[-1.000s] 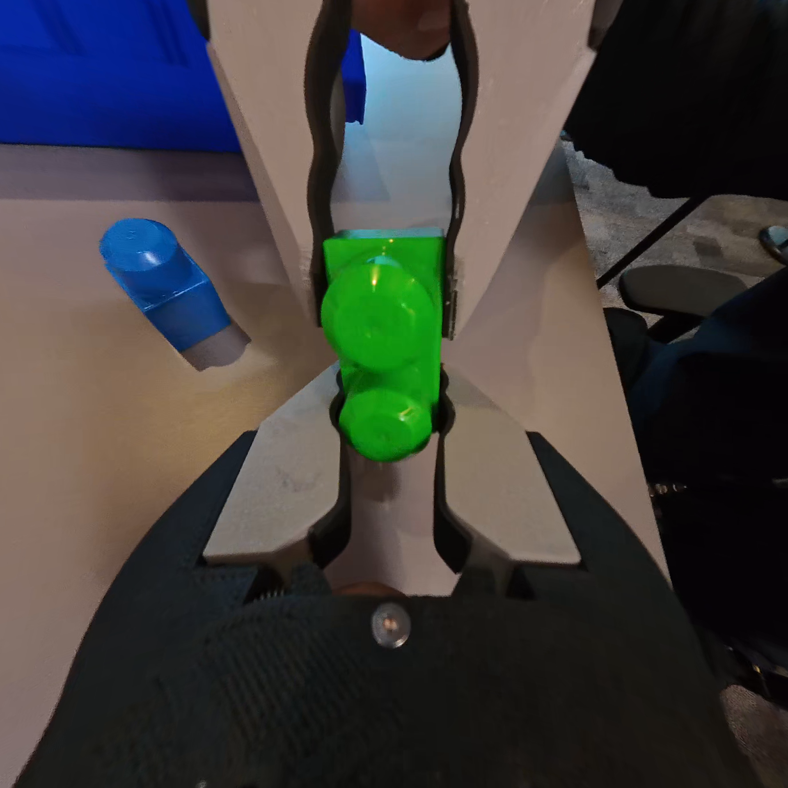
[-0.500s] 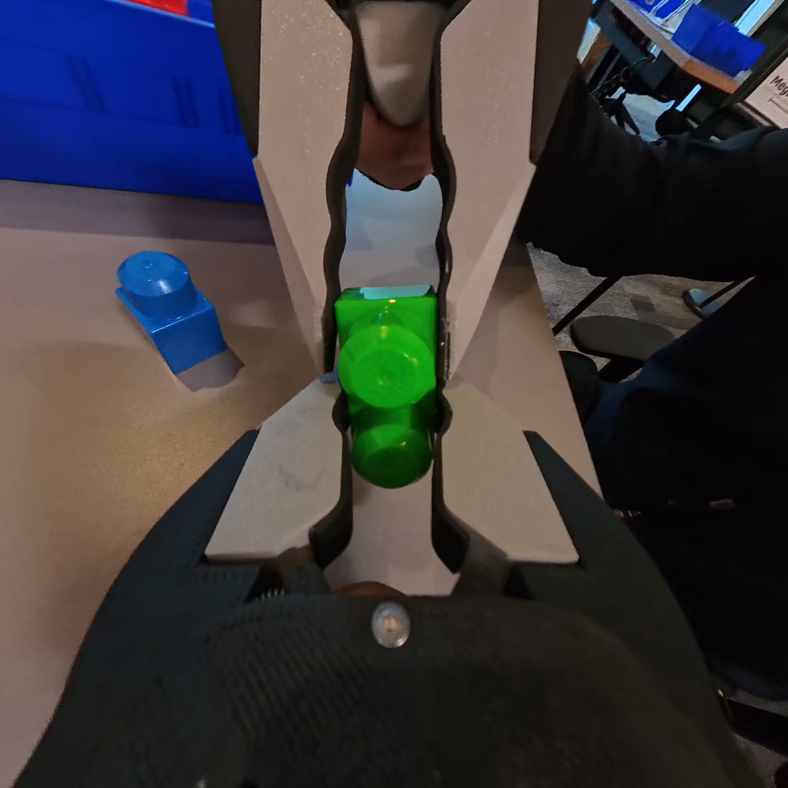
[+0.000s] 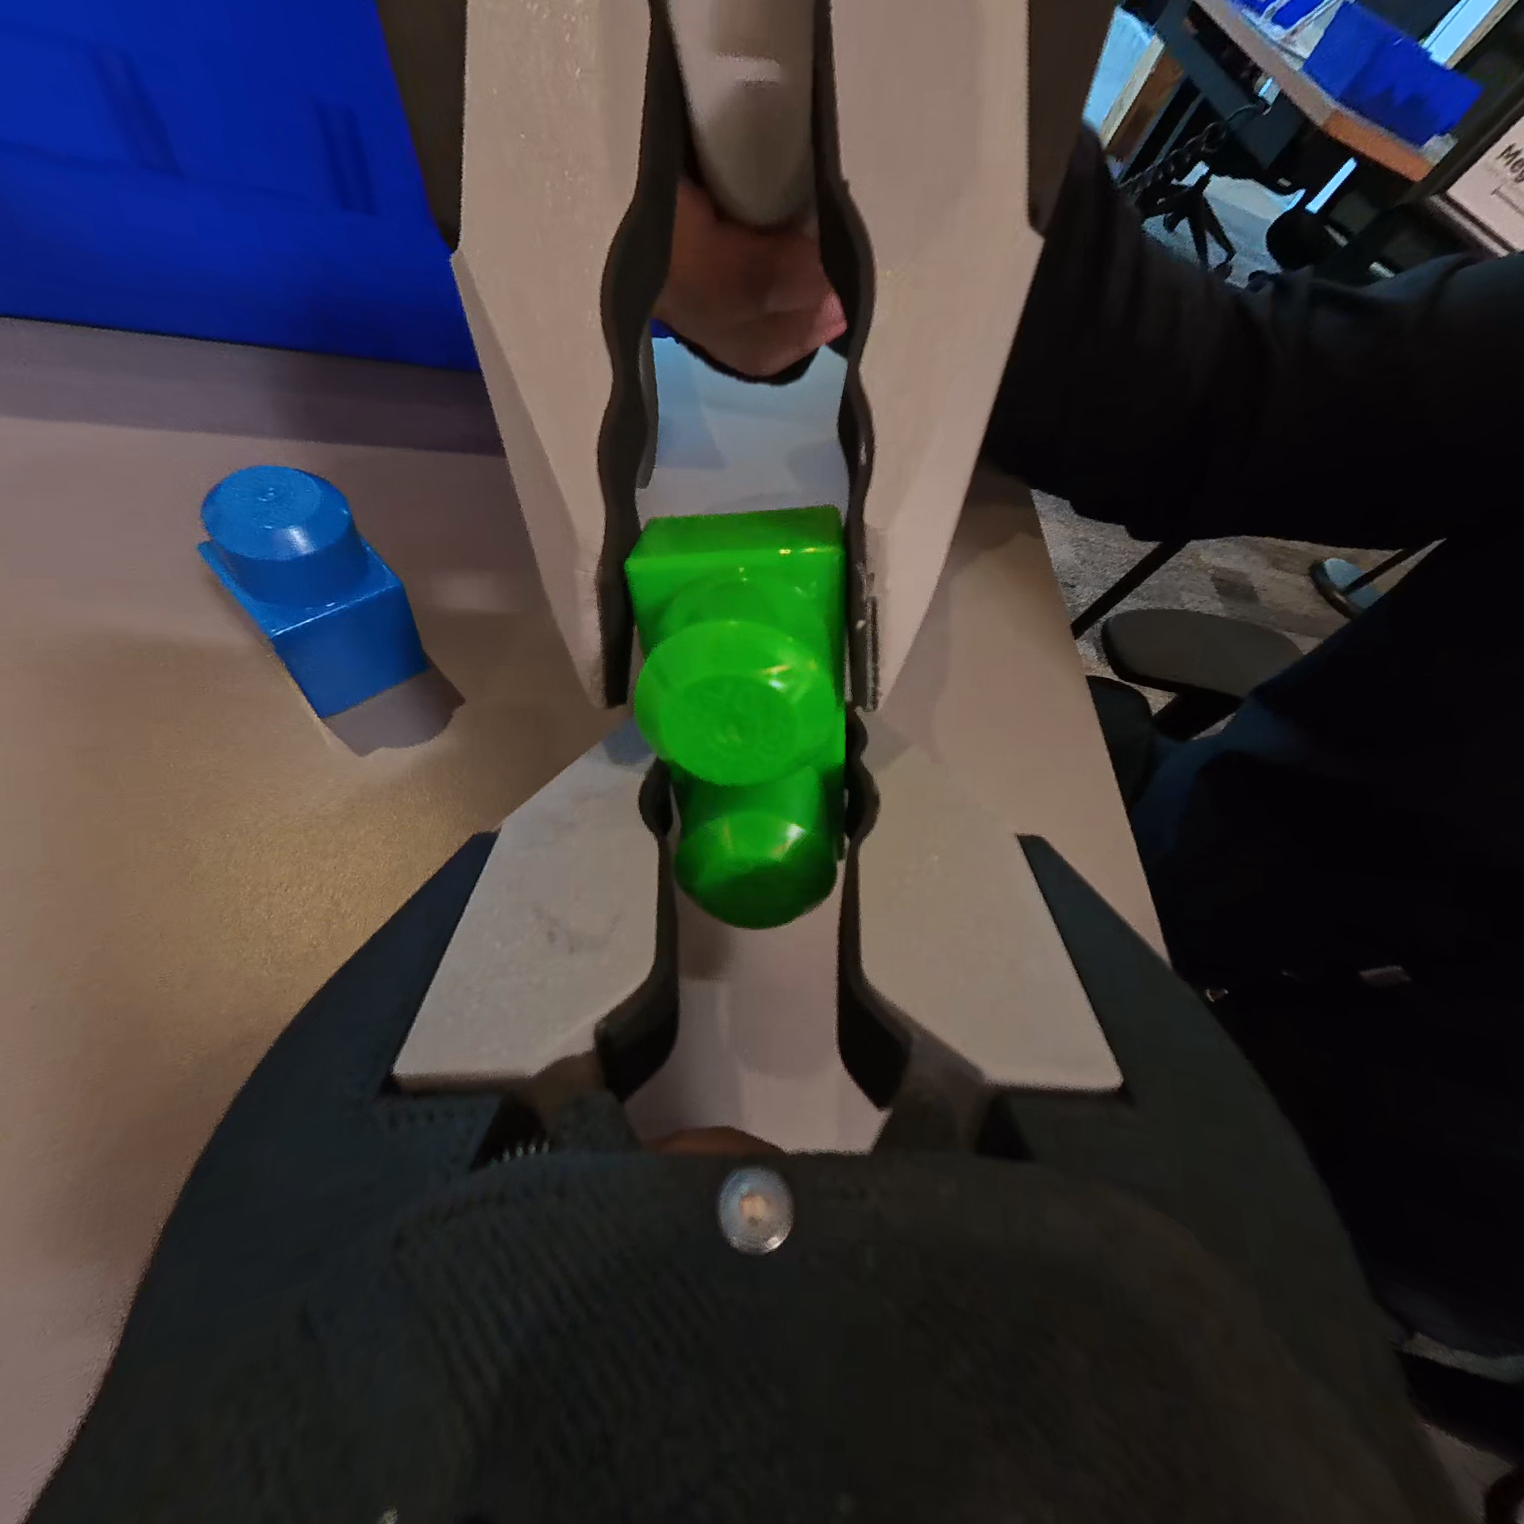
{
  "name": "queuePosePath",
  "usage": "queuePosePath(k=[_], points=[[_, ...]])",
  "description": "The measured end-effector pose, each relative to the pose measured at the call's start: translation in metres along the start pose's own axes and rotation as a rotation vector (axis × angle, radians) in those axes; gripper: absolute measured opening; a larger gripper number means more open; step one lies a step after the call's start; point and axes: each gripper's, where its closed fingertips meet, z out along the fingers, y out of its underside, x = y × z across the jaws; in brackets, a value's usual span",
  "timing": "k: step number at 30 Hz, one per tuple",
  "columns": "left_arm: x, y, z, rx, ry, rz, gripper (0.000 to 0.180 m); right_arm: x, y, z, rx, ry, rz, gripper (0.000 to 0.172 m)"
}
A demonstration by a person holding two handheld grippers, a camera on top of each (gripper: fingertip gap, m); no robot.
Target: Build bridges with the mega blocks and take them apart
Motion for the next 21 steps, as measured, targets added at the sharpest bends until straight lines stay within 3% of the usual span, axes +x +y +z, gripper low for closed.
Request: queuePosePath(k=[5, 9, 16, 21], points=[[-0.005, -0.014, -0.016, 0.095, -0.009, -0.038, 0.036, 0.005, -0.023, -0.007, 0.176, 0.017, 0.005, 0.032], [-0.029, -0.021, -0.044, 0.170, -0.129, -0.057, 0.036, 0.039, -0.032, -0.031, 0.283, 0.219, 0.079, 0.045], [-0.057, -0.031, -0.075, 0.287, -0.285, -0.114, 0.036, 0.099, 0.039, -0.042, 0.027, 0.660, 0.223, 0.053], [-0.064, -0.030, -0.075, 0.316, -0.290, -0.158, 0.036, 0.114, 0.066, -0.030, -0.095, 0.758, 0.217, 0.058]])
